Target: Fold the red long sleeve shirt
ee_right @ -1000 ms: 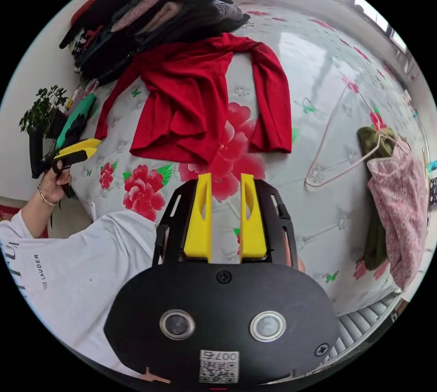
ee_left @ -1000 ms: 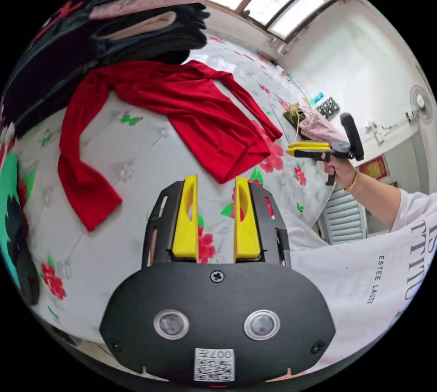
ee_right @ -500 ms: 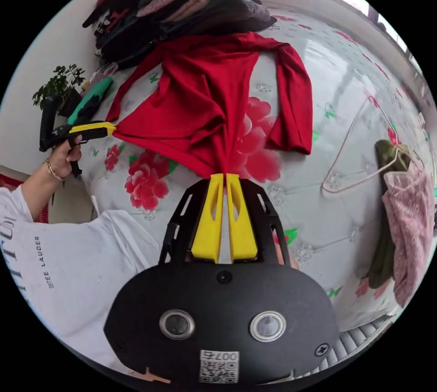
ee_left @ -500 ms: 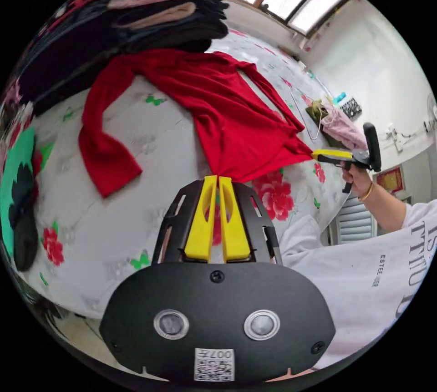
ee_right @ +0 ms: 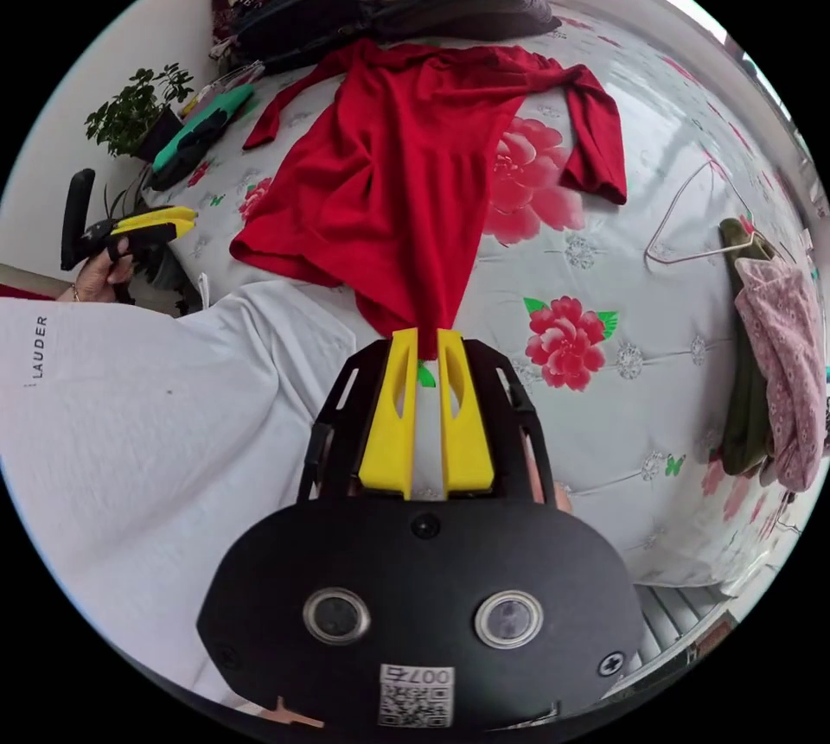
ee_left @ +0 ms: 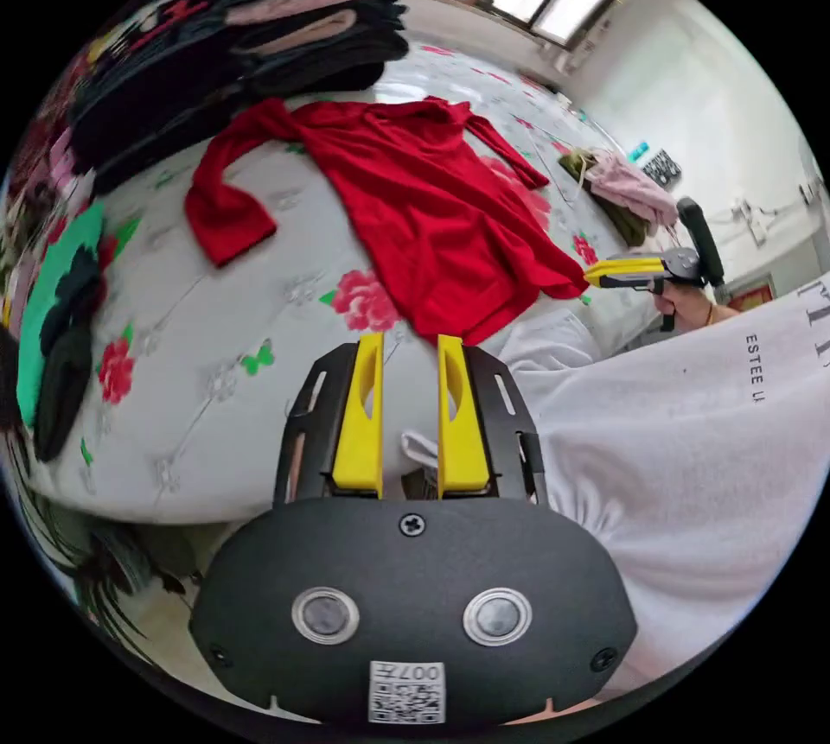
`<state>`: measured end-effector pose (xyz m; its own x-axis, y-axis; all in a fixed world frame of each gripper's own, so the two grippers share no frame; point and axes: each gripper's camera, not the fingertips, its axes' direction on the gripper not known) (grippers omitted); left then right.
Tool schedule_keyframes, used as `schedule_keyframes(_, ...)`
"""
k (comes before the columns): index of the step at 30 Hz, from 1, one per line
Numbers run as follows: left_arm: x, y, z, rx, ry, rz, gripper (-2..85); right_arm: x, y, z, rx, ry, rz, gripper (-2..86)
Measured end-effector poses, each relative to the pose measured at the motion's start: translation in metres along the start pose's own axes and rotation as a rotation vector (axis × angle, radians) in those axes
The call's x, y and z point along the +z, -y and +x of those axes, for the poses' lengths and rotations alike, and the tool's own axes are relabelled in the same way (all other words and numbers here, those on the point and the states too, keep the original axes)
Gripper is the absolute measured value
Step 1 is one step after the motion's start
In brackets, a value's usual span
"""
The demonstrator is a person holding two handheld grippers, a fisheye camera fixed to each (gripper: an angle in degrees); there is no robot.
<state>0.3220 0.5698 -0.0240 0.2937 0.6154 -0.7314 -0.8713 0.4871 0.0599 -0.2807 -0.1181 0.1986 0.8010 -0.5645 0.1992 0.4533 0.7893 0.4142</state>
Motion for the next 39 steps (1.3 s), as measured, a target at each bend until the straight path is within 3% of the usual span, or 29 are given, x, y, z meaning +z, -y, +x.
schedule_keyframes(2,0.026,0.028,0.034,0.175,-0.021,-0.059,8.8,0.010,0.005,0.001,-0.009,0.004,-0.039,1.9)
schedule_keyframes(4,0.056,0.037,0.047,0.251,0.029,-0.158,7.2,0.019,0.006,-0.001,-0.042,-0.021,-0.060,1.8)
schedule_keyframes(6,0.059,0.036,0.043,0.241,0.056,-0.118,1.2,0.019,0.003,-0.004,-0.081,-0.066,-0.065,1.3)
schedule_keyframes(8,0.040,0.038,0.016,0.101,0.017,-0.130,-0.2,0.013,0.001,-0.001,-0.086,-0.069,-0.089,0.6)
schedule_keyframes(11,-0.012,0.016,-0.029,-0.060,-0.087,-0.008,-0.8,-0.018,-0.016,0.012,-0.032,-0.041,-0.017,0.0)
schedule_keyframes(16,-0.089,-0.050,-0.097,-0.382,-0.363,0.212,-0.9,-0.078,-0.060,0.031,0.057,0.214,0.183,-0.2)
schedule_keyframes(19,-0.089,-0.073,-0.106,-0.488,-0.359,0.205,-0.9,-0.060,-0.054,0.034,0.124,0.310,0.139,-0.3)
schedule_keyframes(22,-0.083,-0.041,-0.128,-0.534,-0.386,0.200,-0.9,-0.064,-0.012,0.050,0.118,0.278,0.124,-0.3)
schedule_keyframes(27,-0.164,0.104,-0.151,-0.327,-0.331,0.389,-0.9,-0.194,0.078,0.082,0.128,0.242,0.462,-0.3)
schedule_keyframes(29,-0.235,0.149,-0.142,-0.261,-0.355,0.545,-0.9,-0.260,0.088,0.069,0.064,0.196,0.622,-0.2)
schedule_keyframes(31,-0.289,0.163,-0.119,-0.152,-0.345,0.657,-0.9,-0.334,0.069,0.038,-0.061,0.114,0.835,-0.2)
schedule_keyframes(33,-0.331,0.158,-0.087,-0.028,-0.308,0.723,-0.9,-0.364,0.043,0.012,-0.163,0.043,0.924,-0.2)
schedule_keyframes(35,-0.355,0.130,-0.045,0.106,-0.230,0.762,-0.9,-0.370,0.015,-0.010,-0.249,-0.011,0.949,-0.2)
schedule_keyframes(39,-0.333,0.070,-0.014,0.123,-0.139,0.687,-0.9,-0.324,-0.041,-0.030,-0.318,0.023,0.816,-0.2)
